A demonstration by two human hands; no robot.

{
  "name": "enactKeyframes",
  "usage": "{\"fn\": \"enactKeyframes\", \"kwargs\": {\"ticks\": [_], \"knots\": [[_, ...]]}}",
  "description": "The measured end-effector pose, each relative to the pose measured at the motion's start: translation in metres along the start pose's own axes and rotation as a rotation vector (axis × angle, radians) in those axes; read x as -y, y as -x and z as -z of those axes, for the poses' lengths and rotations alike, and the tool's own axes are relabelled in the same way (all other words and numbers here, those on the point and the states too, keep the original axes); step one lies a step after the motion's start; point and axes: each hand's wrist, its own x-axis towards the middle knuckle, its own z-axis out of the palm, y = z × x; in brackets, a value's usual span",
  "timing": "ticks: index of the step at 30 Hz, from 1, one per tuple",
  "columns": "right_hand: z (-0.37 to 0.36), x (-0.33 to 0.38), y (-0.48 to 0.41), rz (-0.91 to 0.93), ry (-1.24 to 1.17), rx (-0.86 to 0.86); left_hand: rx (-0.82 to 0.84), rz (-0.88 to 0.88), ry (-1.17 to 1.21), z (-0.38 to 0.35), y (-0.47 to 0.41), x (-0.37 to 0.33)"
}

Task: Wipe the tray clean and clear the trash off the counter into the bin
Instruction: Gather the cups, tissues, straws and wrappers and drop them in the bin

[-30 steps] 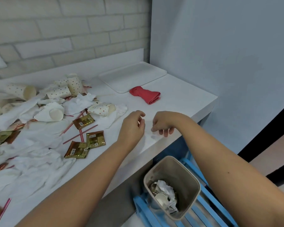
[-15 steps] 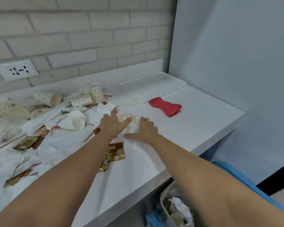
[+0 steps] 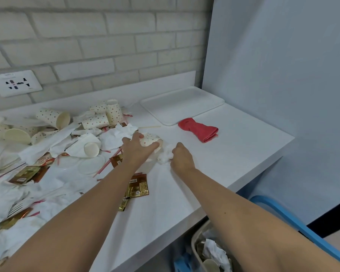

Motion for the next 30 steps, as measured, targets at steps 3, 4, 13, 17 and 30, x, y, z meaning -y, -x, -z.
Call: {"fn": "enactKeyframes", "kwargs": {"ticks": [3,4,13,17,30], "knots": [[0.013,-0.015,0.004,0.056,-0.078,-0.043,-0.061,-0.09,0.051,0.001,0.008,-0.005],[0.021,-0.02,0.006,0.09,-0.091,-0.07,-0.075,-0.124,0.064,0.002,0.012,-0.009],[0.106,-0.052,0.036,0.036,-0.092,-0.184,0.154,-0.483,0.011,-0.021,0.072,-0.057],[0.142,-0.075,0.055,-0.006,0.112,0.056,0.301,-0.605,-0.007,-0.042,0.108,-0.082],[0.096,-0.192,0.126,-0.412,0.174,0.455,0.744,-0.629,-0.195,-0.13,0.193,-0.032]]}}
